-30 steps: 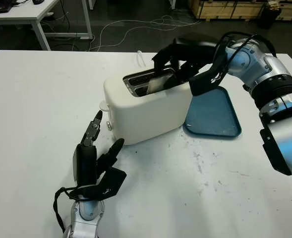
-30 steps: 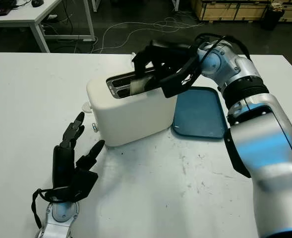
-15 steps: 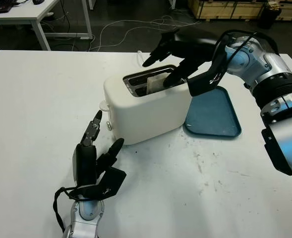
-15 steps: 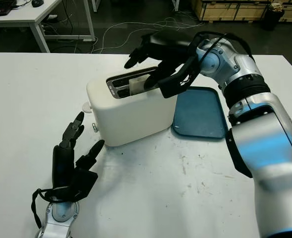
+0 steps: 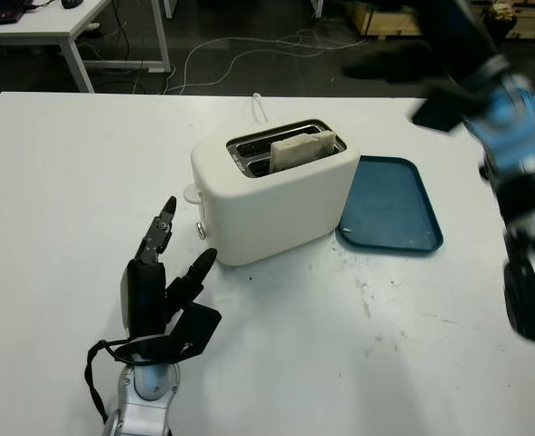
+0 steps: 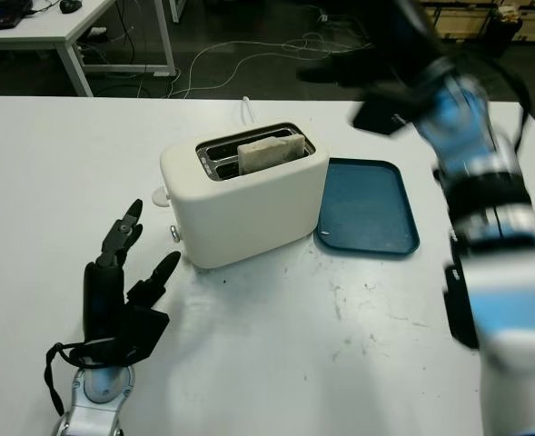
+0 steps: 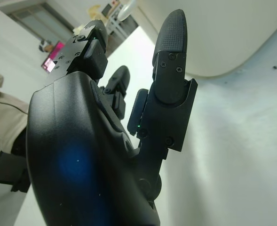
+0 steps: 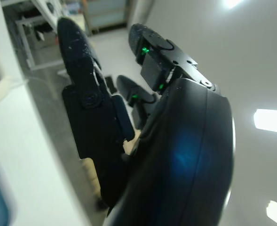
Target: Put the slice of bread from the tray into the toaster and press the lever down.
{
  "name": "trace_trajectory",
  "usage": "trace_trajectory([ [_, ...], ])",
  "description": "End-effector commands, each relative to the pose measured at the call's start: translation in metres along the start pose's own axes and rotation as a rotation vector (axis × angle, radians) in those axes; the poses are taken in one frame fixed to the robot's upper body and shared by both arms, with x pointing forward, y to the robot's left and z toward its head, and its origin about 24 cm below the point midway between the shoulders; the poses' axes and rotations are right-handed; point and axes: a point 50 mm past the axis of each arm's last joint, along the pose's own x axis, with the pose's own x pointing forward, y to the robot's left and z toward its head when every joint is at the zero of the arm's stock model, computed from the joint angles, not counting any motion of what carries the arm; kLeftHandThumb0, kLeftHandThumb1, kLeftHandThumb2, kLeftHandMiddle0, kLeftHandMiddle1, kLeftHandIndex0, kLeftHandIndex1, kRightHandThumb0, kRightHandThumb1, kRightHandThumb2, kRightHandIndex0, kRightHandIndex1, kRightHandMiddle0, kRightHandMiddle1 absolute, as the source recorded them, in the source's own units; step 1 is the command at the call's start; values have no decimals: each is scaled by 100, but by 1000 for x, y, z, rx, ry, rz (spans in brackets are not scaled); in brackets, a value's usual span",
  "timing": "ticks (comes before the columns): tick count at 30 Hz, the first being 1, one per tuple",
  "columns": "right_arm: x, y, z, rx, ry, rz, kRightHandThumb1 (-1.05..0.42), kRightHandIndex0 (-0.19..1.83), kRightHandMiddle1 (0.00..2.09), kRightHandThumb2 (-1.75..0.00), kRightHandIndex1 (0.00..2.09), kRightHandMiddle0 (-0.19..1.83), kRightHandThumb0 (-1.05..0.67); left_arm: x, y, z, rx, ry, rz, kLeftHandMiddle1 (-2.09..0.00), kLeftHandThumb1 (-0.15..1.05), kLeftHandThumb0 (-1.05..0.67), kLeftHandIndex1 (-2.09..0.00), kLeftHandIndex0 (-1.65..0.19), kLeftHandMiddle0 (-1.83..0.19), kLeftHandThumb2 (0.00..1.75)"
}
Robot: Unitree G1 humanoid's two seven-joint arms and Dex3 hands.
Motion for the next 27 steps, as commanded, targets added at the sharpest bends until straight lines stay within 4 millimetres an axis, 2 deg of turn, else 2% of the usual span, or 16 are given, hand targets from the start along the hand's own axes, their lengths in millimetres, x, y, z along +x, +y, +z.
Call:
trace_trajectory([
  [1,-29,6,-15,71,114,0,-85,81,0,-1,12,72,-39,5,2,5,-2,-49,0,-36,92,-61,-1,-37,-28,19],
  [7,-105,41,-38,463,399,-51,-88,79,0,-1,4,68,-39,15,13,10,31,-92,14,-36,92,-58,-1,-37,-29,16],
  [11,-132,61,-33,523,478,-88,-90,82,1,-1,3,68,-34,24,24,15,85,-145,27,-37,92,-57,-2,-39,-31,15],
  [17,-141,75,-31,583,523,-112,-89,85,1,0,2,71,-38,40,37,25,176,-209,18,-38,92,-62,-4,-45,-37,12],
  [23,-138,74,-30,581,509,-127,-91,85,1,0,1,72,-37,51,49,32,253,-294,15,-44,86,-50,-9,-57,-50,1],
  [27,-135,74,-29,572,500,-123,-90,87,1,0,1,73,-36,61,64,42,329,-404,-6,-51,78,-31,-16,-82,-83,0],
])
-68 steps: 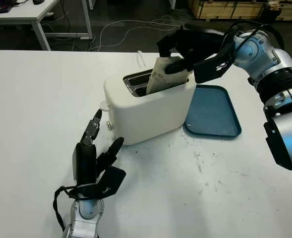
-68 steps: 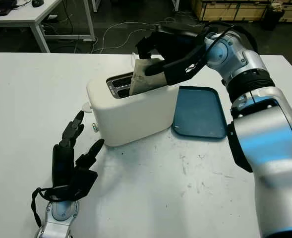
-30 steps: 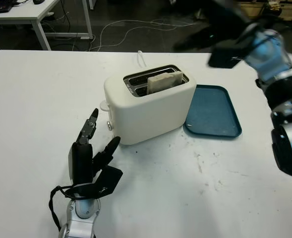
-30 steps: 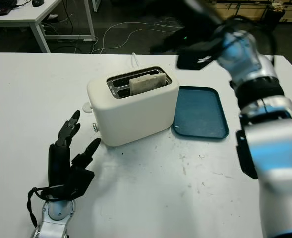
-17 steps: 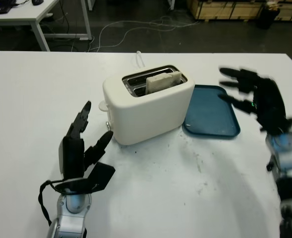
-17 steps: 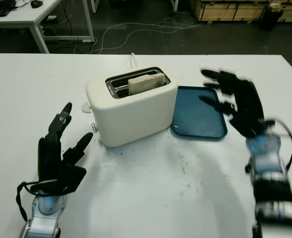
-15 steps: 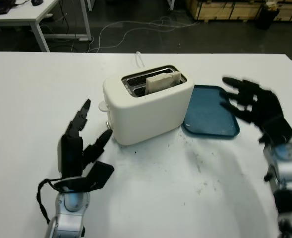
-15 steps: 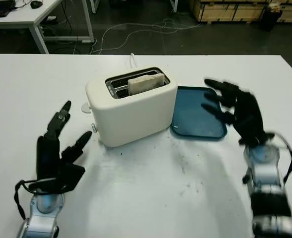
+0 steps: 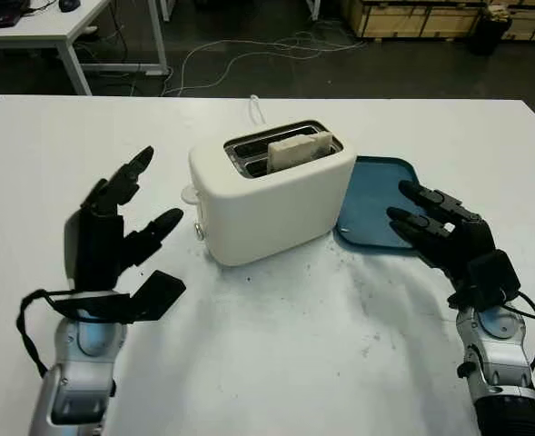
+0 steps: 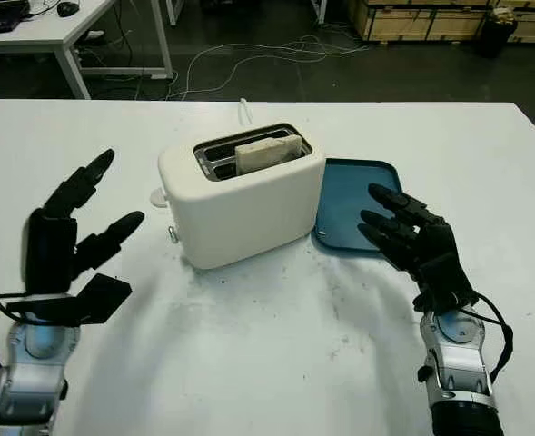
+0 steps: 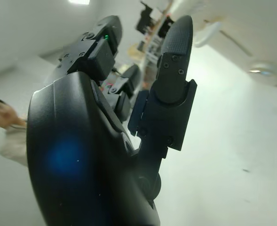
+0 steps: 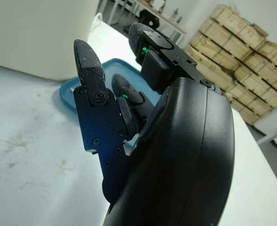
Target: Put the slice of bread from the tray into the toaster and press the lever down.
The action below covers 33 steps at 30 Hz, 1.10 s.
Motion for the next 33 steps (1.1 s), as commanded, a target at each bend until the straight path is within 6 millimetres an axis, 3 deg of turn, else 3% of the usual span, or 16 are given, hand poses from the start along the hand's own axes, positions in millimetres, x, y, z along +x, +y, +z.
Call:
trace_trajectory([
  [1,4,1,5,-7,-17,0,-90,87,1,0,2,73,-35,10,11,3,45,-90,-17,-53,75,-24,-17,-92,-96,0],
  [7,7,0,7,-46,-28,15,-89,89,1,0,1,74,-36,35,33,8,225,-252,-137,-49,73,-24,-17,-118,-113,0],
  [15,10,2,9,-58,-26,34,-89,88,0,0,0,74,-35,55,31,4,434,-397,-304,-44,70,-36,-9,-131,-127,0],
  [18,11,2,9,-54,-27,34,-89,90,0,0,1,74,-34,62,29,6,461,-420,-309,-81,70,-39,-4,-136,-115,0],
  [21,11,3,9,-53,-33,35,-88,91,0,0,1,74,-34,68,27,7,473,-431,-310,-98,69,-41,-2,-138,-108,0],
  [33,9,7,7,-59,-27,28,-87,90,0,0,0,72,-31,78,8,4,451,-391,-354,-83,69,-31,-1,-138,-113,0],
])
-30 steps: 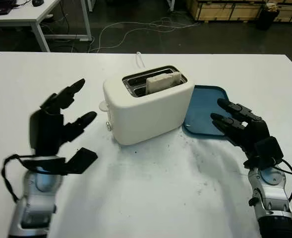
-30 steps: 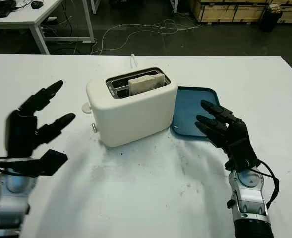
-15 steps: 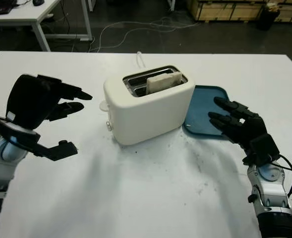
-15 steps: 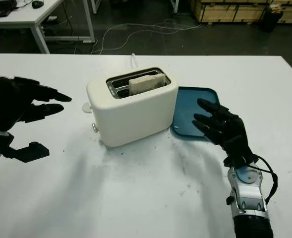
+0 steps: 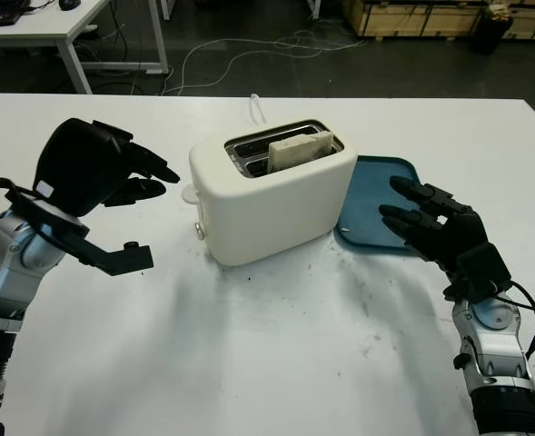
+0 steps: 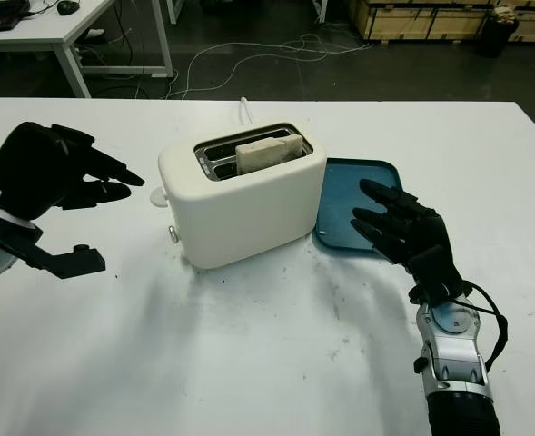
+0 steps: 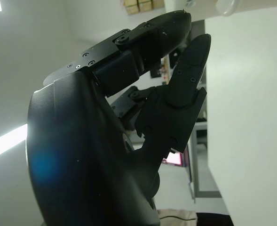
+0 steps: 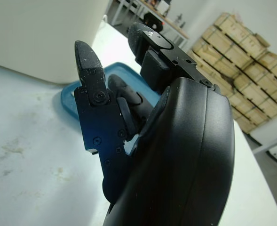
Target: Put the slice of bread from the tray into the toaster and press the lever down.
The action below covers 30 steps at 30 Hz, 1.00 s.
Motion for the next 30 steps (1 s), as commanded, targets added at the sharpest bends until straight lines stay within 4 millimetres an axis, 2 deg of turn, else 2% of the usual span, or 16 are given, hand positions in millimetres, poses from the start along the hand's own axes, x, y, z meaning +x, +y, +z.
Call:
trace_trajectory([
  [1,0,2,1,8,-10,-5,-87,90,0,0,0,72,-32,7,-1,2,2,-11,-14,-83,69,-28,-1,-138,-113,0],
  [8,-1,2,2,7,-8,-12,-88,90,0,0,0,70,-31,12,1,5,15,-40,-74,-112,67,-30,-1,-139,-103,0],
  [13,-2,2,1,19,-7,-7,-88,88,1,0,0,71,-34,14,2,8,11,-38,-98,-118,62,-23,-1,-140,-102,0],
  [25,-3,2,2,23,-11,-12,-89,89,0,0,0,70,-38,15,0,7,28,-52,-132,-135,64,-23,-1,-140,-97,0],
  [30,-3,3,2,20,-10,-15,-89,89,0,0,0,70,-35,18,1,4,62,-60,-170,-128,64,-25,-1,-140,-96,0],
])
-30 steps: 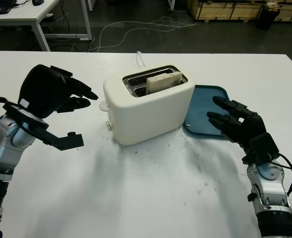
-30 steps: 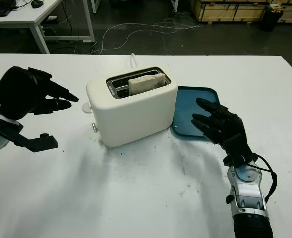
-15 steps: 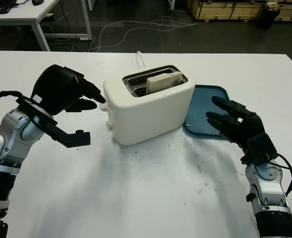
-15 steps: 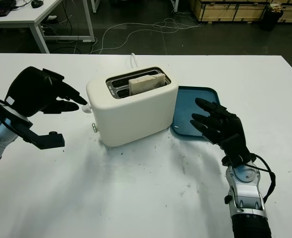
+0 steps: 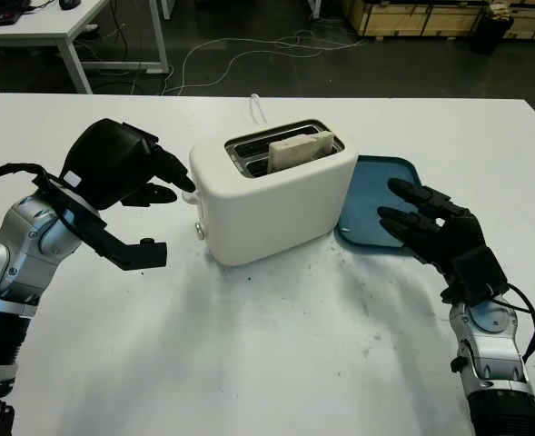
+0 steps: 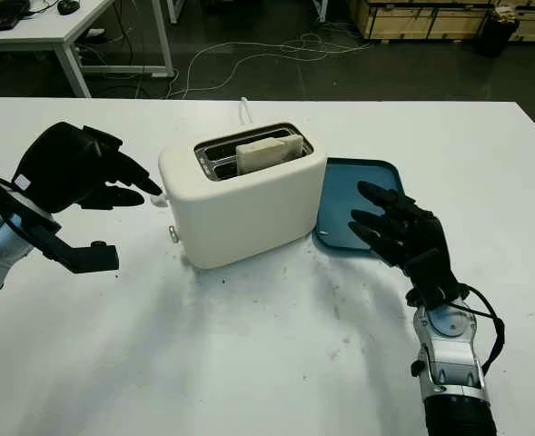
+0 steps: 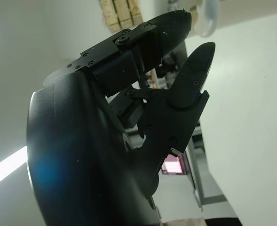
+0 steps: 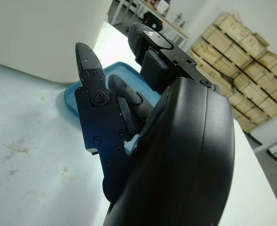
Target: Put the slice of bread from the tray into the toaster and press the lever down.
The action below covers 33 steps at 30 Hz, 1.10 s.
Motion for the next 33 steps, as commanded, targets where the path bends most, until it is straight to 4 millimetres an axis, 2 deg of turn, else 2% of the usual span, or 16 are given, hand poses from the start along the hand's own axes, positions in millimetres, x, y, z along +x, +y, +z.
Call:
trace_trajectory([
  [1,0,1,2,4,-6,-8,-89,89,0,0,0,70,-35,4,3,-2,42,-10,-33,-127,64,-25,0,-140,-96,0],
  [5,0,1,3,0,3,-8,-89,88,0,0,0,69,-36,6,5,-4,66,-13,-65,-124,64,-26,0,-139,-96,0],
  [9,0,1,2,4,2,-9,-90,88,0,0,0,69,-35,8,7,-5,75,-23,-89,-112,63,-24,0,-139,-100,0],
  [14,-1,2,3,13,-1,-15,-89,89,0,0,0,69,-35,10,6,-5,77,-32,-90,-116,62,-26,0,-140,-101,0],
  [18,-2,1,2,19,3,-16,-89,89,0,0,0,69,-38,10,4,-4,63,-45,-86,-105,64,-27,0,-140,-103,0],
  [25,-2,2,1,27,6,-14,-89,89,0,0,0,69,-35,9,1,-1,58,-57,-94,-118,66,-30,0,-139,-102,1],
  [33,-4,2,0,27,2,-18,-89,89,0,0,1,69,-38,10,-2,1,56,-69,-87,-121,67,-31,0,-138,-99,0],
])
